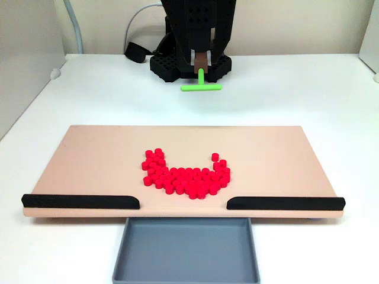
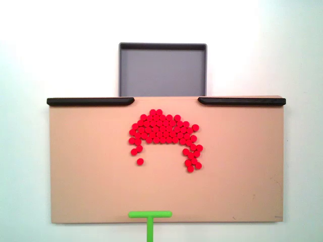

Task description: Push granules from bottom to the grey container

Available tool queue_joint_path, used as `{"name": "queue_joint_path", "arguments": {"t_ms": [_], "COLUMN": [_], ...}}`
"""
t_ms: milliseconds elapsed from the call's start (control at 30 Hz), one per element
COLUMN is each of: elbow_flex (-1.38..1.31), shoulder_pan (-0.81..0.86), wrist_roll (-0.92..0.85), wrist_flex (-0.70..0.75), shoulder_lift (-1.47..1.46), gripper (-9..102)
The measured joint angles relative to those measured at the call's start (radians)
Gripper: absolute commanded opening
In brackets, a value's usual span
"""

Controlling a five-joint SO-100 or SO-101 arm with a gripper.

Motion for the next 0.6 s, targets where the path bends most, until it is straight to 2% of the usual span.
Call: {"name": "queue_joint_path", "arguments": {"t_ms": [600], "elbow_flex": [0.0], "shoulder_pan": [0.046], "wrist_roll": [-0.04], "wrist_flex": [0.0], "shoulder_lift": [0.0], "gripper": [0]}}
